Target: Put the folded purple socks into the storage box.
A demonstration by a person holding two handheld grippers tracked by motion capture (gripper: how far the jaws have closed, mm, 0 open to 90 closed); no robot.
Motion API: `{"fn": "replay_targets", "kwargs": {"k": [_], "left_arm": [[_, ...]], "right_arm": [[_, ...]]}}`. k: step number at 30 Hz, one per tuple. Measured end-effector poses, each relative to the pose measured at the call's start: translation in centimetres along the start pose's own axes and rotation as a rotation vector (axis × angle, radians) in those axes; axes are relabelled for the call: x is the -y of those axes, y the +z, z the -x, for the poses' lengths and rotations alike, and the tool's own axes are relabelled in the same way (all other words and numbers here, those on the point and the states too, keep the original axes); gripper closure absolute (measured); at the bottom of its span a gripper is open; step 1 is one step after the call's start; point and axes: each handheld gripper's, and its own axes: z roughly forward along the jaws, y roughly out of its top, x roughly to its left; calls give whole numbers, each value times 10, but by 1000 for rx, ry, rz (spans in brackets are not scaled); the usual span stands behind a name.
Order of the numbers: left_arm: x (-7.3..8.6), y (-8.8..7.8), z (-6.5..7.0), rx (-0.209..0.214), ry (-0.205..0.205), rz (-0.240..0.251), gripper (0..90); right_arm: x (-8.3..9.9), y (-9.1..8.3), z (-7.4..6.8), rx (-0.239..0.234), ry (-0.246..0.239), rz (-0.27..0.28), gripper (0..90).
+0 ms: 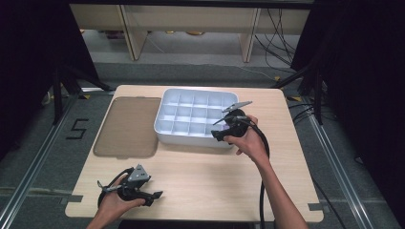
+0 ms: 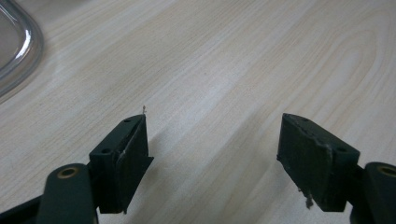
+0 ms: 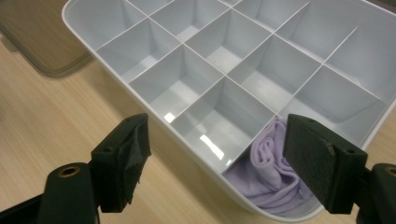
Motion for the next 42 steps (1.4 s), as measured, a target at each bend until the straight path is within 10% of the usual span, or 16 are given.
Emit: {"fn": "replay_targets", "kwargs": {"k": [42], "left_arm": [[0,-2,0,-1,3,3,241]], "right_arm": [[39,3,-41,-87,-27,45,242]]}}
